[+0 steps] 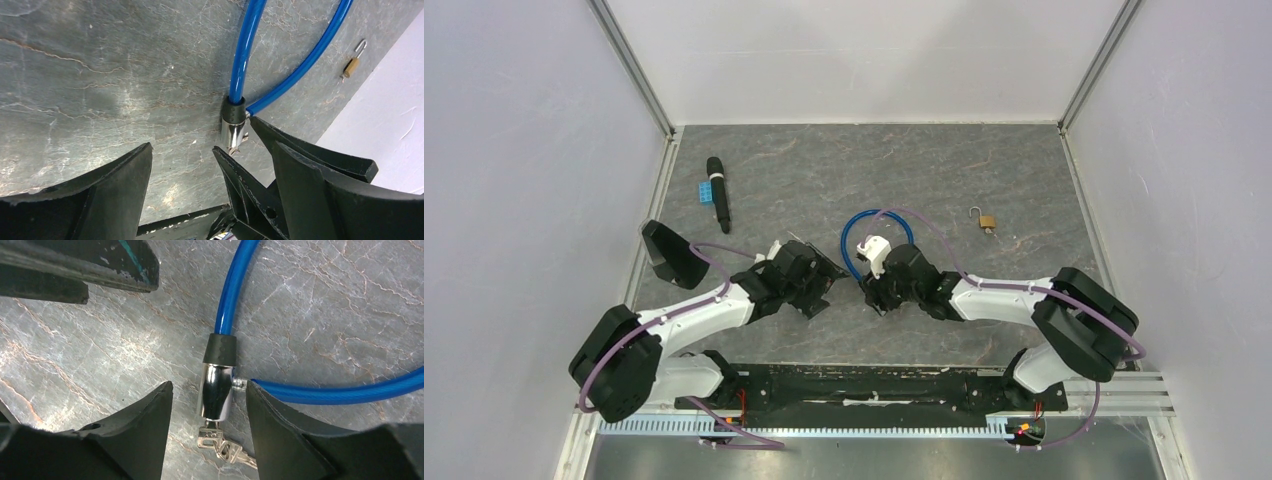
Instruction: Unlock with the key
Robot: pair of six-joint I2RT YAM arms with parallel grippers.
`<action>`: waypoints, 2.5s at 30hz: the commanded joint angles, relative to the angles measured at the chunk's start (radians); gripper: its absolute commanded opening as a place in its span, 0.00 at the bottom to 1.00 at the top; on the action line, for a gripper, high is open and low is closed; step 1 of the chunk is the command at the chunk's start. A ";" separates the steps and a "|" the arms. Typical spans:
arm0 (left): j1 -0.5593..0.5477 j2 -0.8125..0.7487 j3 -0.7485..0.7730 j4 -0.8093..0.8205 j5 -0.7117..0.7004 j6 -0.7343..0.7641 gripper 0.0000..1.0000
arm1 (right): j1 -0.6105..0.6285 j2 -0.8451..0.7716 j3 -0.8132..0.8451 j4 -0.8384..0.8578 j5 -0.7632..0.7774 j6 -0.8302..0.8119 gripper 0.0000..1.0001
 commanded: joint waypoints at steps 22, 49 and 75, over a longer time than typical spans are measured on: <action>0.010 -0.008 -0.020 0.081 0.023 0.057 0.94 | -0.001 0.025 0.185 -0.325 0.020 0.016 0.54; 0.012 0.104 -0.034 0.310 0.152 0.034 0.97 | -0.003 -0.075 0.128 -0.131 -0.071 0.022 0.00; -0.027 0.279 0.013 0.567 0.296 -0.006 0.48 | -0.002 -0.143 0.044 0.027 -0.213 0.030 0.00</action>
